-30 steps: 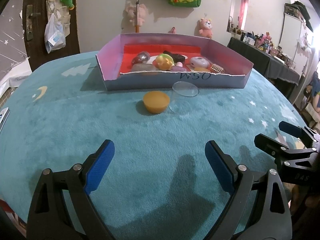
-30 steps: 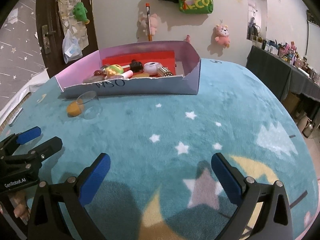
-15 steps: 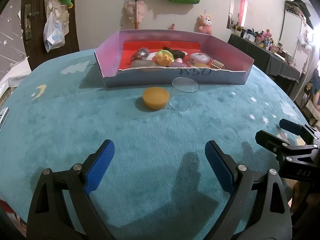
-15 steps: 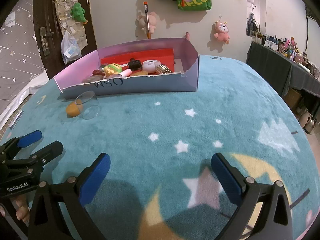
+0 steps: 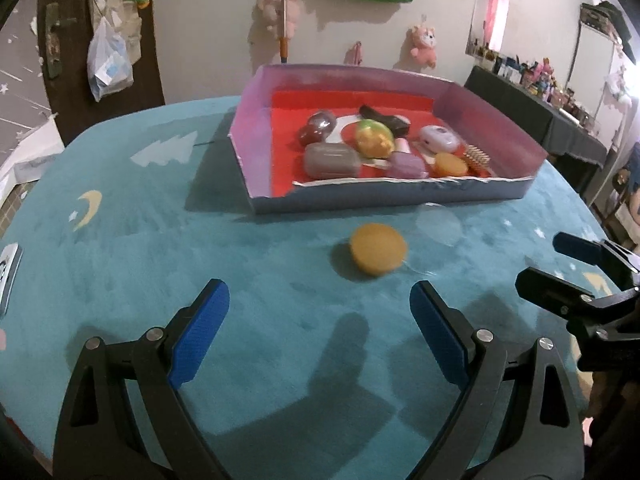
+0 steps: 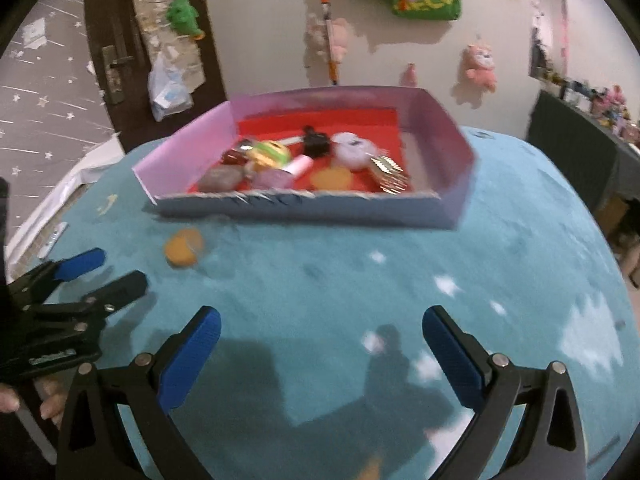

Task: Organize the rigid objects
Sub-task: 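Move the left tool toward the orange sponge while the right tool approaches the glass cup, then grasp the orange sponge with the left tool while the right tool grasps the clear glass cup, then carry the orange sponge and glass cup over the pink box with both tools, then lower both tools into the box and open them to release the sponge and cup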

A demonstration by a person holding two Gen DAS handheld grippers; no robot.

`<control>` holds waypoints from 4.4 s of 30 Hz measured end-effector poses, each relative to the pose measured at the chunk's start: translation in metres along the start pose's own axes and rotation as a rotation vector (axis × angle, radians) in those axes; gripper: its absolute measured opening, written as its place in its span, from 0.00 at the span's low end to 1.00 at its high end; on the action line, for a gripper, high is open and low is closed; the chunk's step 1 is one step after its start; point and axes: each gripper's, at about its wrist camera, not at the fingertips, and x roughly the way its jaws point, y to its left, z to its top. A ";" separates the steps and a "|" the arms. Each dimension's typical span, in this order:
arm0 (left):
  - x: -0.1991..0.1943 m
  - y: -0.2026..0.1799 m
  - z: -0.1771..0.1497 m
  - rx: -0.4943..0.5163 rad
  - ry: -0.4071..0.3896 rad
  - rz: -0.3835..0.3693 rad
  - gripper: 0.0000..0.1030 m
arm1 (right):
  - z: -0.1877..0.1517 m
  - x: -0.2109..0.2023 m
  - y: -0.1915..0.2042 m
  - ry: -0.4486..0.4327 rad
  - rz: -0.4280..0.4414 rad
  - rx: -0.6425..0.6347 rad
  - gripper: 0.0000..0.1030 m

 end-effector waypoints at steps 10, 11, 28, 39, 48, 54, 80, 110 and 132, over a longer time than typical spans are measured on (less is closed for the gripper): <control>0.020 0.009 0.019 0.127 0.084 -0.149 0.82 | 0.024 0.039 0.021 0.097 0.174 -0.045 0.93; 0.021 0.008 0.021 0.138 0.089 -0.154 0.79 | 0.026 0.043 0.022 0.109 0.200 -0.049 0.91; 0.046 -0.016 0.029 0.251 0.157 -0.284 0.37 | 0.041 0.069 0.038 0.150 0.336 -0.181 0.43; 0.022 -0.024 0.030 0.211 0.087 -0.292 0.34 | 0.036 0.040 0.022 0.077 0.282 -0.153 0.43; -0.005 -0.047 0.020 0.208 0.035 -0.312 0.34 | 0.021 0.001 -0.003 0.019 0.210 -0.083 0.43; -0.010 -0.053 0.020 0.196 0.025 -0.314 0.34 | 0.016 -0.011 -0.011 0.007 0.195 -0.076 0.43; 0.129 -0.040 0.184 0.175 0.211 -0.181 0.34 | 0.207 0.135 -0.050 0.179 0.000 -0.056 0.38; 0.165 -0.039 0.194 0.137 0.302 -0.203 0.35 | 0.226 0.188 -0.020 0.254 0.031 -0.103 0.55; 0.172 -0.042 0.195 0.147 0.311 -0.206 0.35 | 0.226 0.172 -0.052 0.271 0.009 -0.061 0.40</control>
